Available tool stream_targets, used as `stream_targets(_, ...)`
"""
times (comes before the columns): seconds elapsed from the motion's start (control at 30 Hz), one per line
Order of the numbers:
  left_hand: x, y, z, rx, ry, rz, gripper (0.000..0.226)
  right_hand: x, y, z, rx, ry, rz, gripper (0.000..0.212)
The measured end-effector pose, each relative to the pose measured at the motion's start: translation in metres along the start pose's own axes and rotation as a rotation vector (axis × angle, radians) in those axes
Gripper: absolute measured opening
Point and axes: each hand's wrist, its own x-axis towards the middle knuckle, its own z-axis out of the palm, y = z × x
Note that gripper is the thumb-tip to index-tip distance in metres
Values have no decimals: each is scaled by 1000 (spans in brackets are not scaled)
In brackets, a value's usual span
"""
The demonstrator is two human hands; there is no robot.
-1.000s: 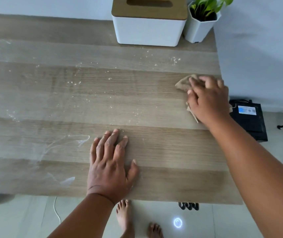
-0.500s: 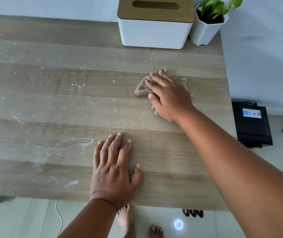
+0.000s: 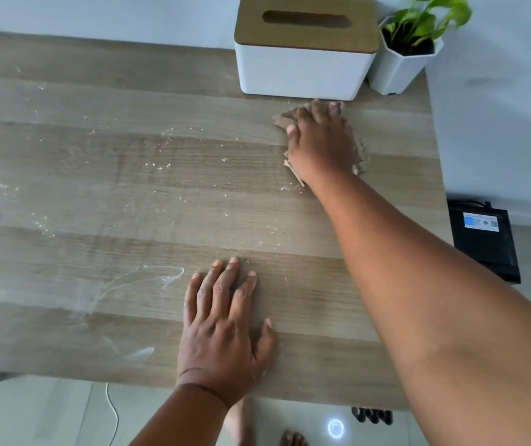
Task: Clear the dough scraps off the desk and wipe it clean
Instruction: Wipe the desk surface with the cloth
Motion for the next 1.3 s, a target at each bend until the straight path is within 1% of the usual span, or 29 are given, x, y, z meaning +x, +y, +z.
stream_targets(0.13,0,1,-1,6,-10,-4,65,-5,-4,1,11,-50,-152,54)
stream_targets(0.2,0,1,-2,6,-9,-5,65,-16,11,-3,6,-86,-290,54)
stream_targets(0.27,0,1,-2,5,-8,-3,65,-27,32,-6,-6,-87,-355,53)
stream_targets(0.3,0,1,-2,4,-5,-2,65,-32,42,-7,-15,-61,-334,54)
stream_targets(0.4,1,2,-2,-4,-2,-1,65,-35,55,-6,-20,48,-173,54)
stream_targets(0.53,0,2,-3,-4,-6,-2,66,-13,20,0,-6,56,56,54)
stream_targets(0.6,0,1,-3,0,-9,-2,66,-4,-3,1,-6,44,101,54)
stream_targets(0.67,0,1,-3,5,-15,-6,66,-1,-20,2,-14,12,11,52)
stream_targets(0.77,1,2,-4,3,-23,-11,66,-5,-26,2,-35,-75,-264,51)
stream_targets(0.87,1,3,-5,-3,-38,-22,66,-28,-7,-5,-24,-150,-467,50)
stream_targets(0.93,1,2,-5,0,-42,-26,66,-49,19,-9,-19,-130,-565,48)
stream_targets(0.97,0,2,-5,0,-42,-24,66,-58,35,-12,-25,-110,-574,48)
stream_targets(1.0,0,3,-4,-3,-40,-21,66,-63,51,-15,-31,-93,-543,48)
stream_targets(1.07,0,2,-4,-6,-40,-21,66,-63,65,-15,-23,-66,-394,48)
stream_targets(1.13,1,2,-4,2,-45,-22,66,-56,50,-9,7,-38,-222,49)
stream_targets(1.2,0,3,-4,7,-48,-25,65,-52,26,-3,16,-8,-118,50)
stream_targets(1.23,0,3,-4,7,-48,-27,65,-53,15,-1,27,-4,-104,50)
stream_targets(1.3,1,3,-4,8,-44,-28,66,-62,4,2,47,-33,-179,49)
